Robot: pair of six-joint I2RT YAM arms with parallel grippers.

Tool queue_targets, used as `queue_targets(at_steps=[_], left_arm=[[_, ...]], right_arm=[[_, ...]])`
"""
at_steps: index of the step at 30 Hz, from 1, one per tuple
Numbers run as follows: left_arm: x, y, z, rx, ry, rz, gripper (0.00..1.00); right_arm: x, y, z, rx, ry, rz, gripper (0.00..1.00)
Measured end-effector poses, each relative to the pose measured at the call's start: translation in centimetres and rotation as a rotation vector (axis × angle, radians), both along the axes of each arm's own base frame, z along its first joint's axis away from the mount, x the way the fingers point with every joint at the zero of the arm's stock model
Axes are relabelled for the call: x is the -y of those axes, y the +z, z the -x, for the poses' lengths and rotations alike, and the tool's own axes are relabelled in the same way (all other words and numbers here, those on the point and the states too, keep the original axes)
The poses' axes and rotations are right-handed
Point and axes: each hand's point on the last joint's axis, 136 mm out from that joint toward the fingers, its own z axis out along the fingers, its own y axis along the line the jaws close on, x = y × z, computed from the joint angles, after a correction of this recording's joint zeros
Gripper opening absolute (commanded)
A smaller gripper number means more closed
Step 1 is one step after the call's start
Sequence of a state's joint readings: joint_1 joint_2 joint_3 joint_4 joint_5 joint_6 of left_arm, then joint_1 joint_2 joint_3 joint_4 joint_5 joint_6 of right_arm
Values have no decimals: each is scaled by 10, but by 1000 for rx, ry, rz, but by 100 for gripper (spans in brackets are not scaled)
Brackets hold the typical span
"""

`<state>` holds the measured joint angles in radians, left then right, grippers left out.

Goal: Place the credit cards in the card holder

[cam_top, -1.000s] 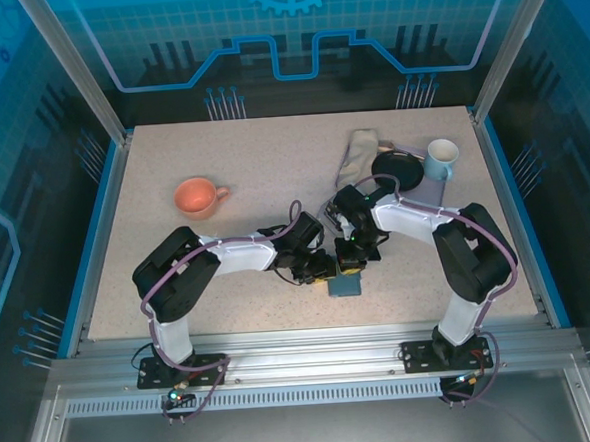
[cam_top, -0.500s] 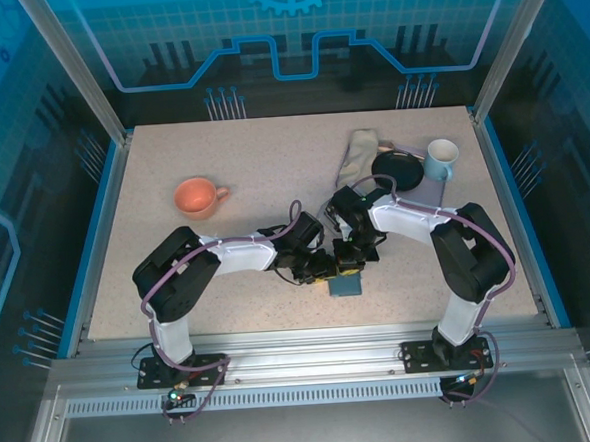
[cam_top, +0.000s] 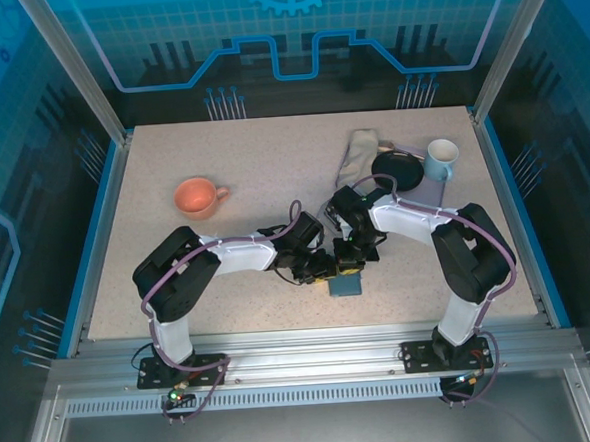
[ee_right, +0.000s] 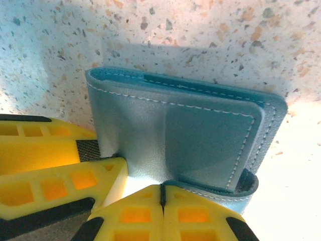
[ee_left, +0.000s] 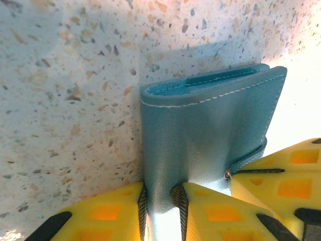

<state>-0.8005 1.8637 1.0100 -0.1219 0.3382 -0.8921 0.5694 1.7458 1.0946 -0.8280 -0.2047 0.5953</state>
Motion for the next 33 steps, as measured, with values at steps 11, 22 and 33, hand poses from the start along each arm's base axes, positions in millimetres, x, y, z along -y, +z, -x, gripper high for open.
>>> queue_targets(at_steps=[11, 22, 33], left_arm=[[0, 0, 0, 0, 0, 0, 25], [0, 0, 0, -7, 0, 5, 25], [-1, -1, 0, -9, 1, 4, 25]], right_arm=[[2, -5, -4, 10, -37, 34, 0], [-3, 4, -3, 39, -17, 21, 0], [-5, 1, -2, 33, -8, 31, 0]])
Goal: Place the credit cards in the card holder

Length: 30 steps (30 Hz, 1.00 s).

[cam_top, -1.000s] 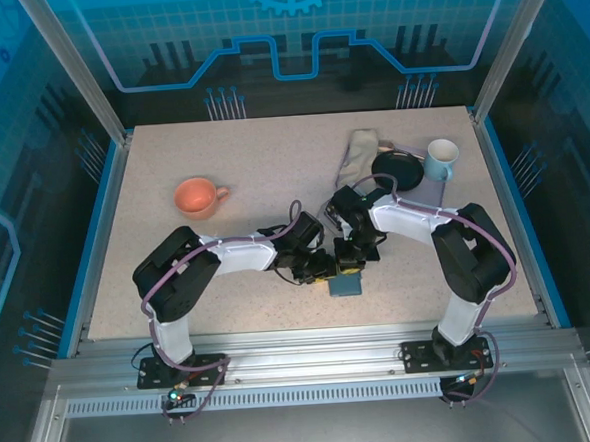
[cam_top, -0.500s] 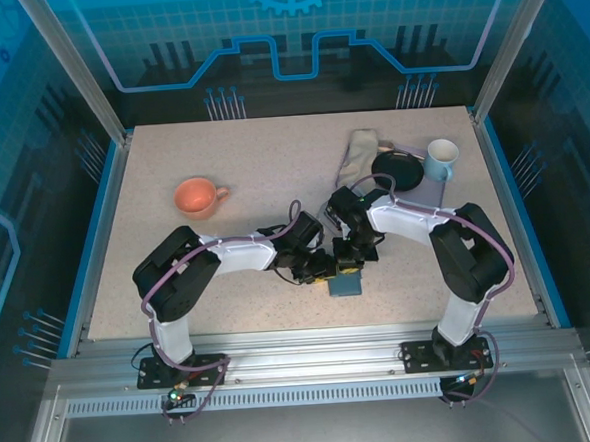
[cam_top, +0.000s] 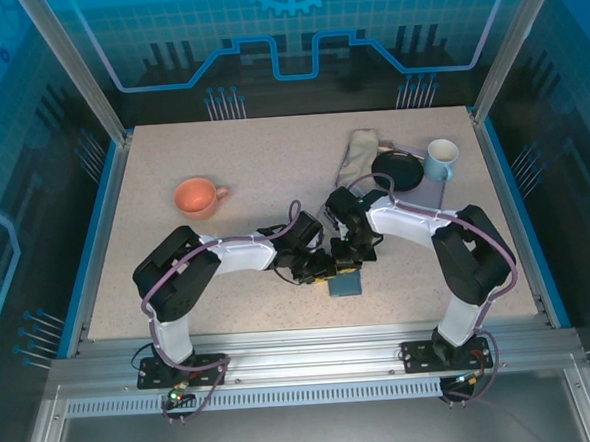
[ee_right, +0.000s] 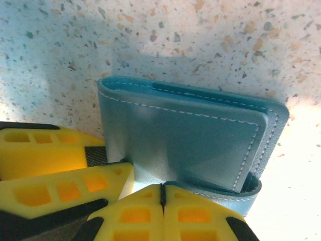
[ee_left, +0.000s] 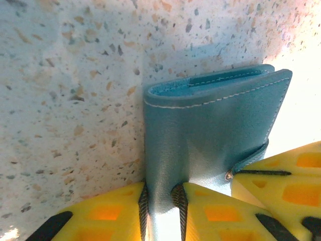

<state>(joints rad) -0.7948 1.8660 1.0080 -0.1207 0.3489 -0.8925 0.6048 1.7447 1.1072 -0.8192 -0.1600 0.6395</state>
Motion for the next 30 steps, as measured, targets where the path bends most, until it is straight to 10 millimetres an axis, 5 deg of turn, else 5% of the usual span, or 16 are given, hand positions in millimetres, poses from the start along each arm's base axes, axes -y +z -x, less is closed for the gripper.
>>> queue_targets(at_steps=[30], left_arm=[[0, 0, -1, -10, 6, 9, 25]], right_arm=[[1, 0, -1, 10, 20, 44, 0]])
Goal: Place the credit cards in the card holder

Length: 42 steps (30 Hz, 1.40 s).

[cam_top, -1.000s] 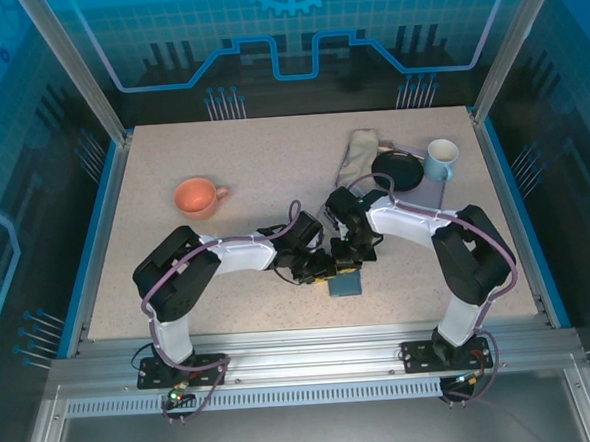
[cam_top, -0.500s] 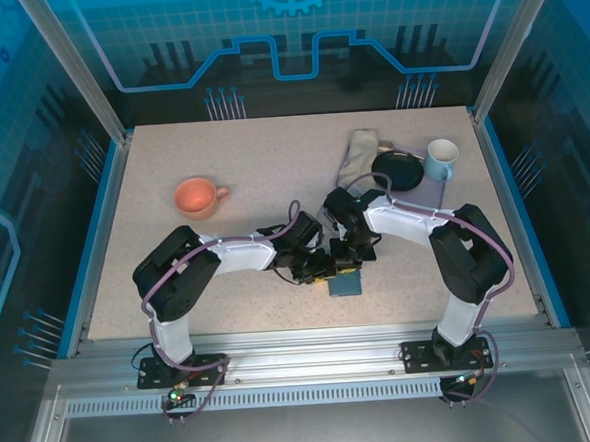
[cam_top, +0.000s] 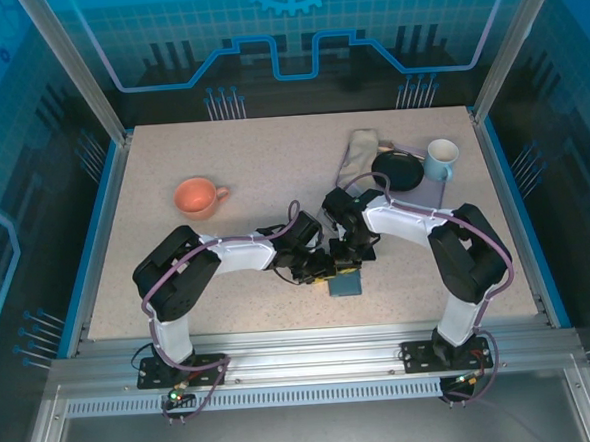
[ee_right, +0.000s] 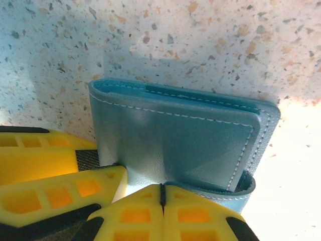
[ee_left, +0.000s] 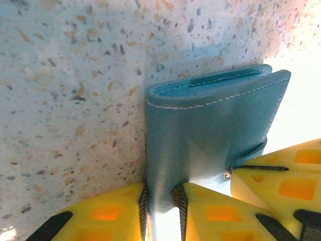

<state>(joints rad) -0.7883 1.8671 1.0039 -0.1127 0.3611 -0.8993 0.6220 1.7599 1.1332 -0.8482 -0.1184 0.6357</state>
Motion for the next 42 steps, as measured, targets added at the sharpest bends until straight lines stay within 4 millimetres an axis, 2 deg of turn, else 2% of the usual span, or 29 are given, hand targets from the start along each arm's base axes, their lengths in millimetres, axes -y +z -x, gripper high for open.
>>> queue_targets(at_steps=[19, 42], left_arm=[[0, 0, 0, -1, -1, 3, 25], [-1, -2, 0, -15, 10, 5, 25]], right_arm=[[-1, 2, 2, 3, 17, 16, 0], [1, -10, 6, 19, -23, -6, 0]])
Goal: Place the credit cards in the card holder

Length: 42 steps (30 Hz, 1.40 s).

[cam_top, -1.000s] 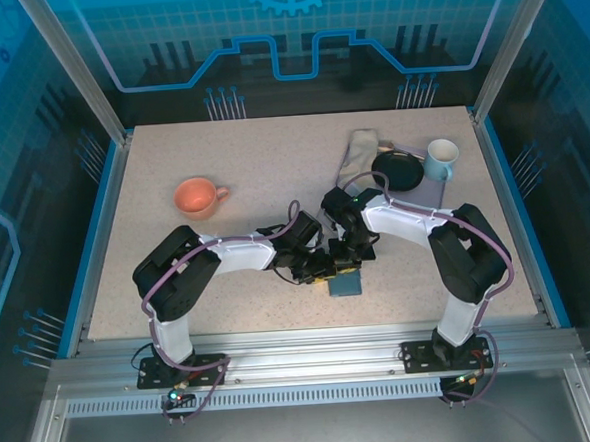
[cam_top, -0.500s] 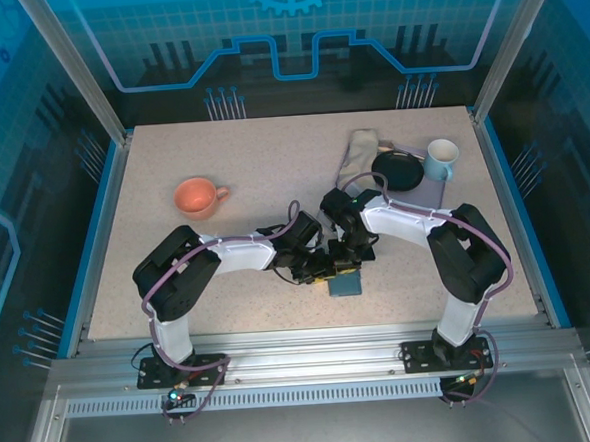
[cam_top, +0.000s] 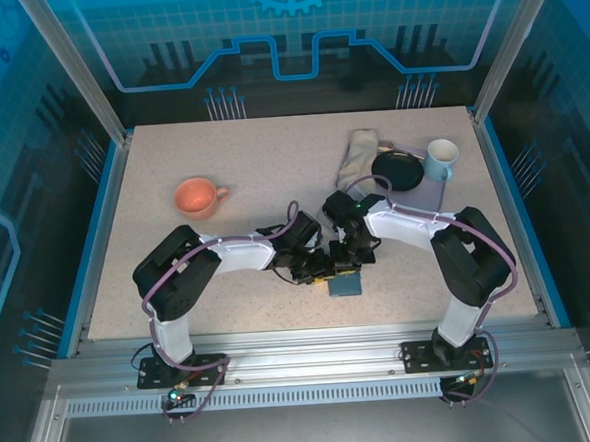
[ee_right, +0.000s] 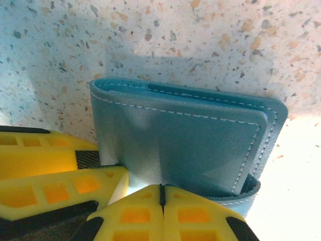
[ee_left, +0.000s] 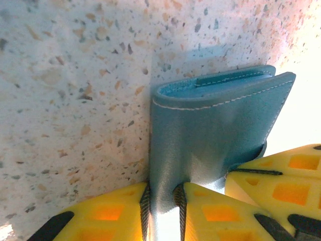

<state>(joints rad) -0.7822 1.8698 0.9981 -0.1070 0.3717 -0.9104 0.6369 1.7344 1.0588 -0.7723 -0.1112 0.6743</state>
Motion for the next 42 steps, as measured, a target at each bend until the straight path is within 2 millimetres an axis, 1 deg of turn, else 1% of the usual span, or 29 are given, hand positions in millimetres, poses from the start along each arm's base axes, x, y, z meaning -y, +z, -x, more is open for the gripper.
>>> queue_targets(at_steps=[10, 13, 16, 26, 31, 42], left_arm=[[0, 0, 0, -2, -1, 2, 25], [0, 0, 0, -2, -1, 3, 25], [0, 0, 0, -2, -1, 3, 25], [0, 0, 0, -7, -2, 6, 25], [0, 0, 0, -9, -1, 9, 25], [0, 0, 0, -12, -3, 11, 25]], right_arm=[[0, -7, 3, 8, -77, -146, 0], [-2, -6, 3, 5, -89, -189, 0], [-5, 1, 0, 22, -81, -215, 0], [-2, 12, 1, 23, -62, -191, 0], [2, 11, 1, 20, -62, -167, 0], [-3, 3, -3, -11, -60, -144, 0]])
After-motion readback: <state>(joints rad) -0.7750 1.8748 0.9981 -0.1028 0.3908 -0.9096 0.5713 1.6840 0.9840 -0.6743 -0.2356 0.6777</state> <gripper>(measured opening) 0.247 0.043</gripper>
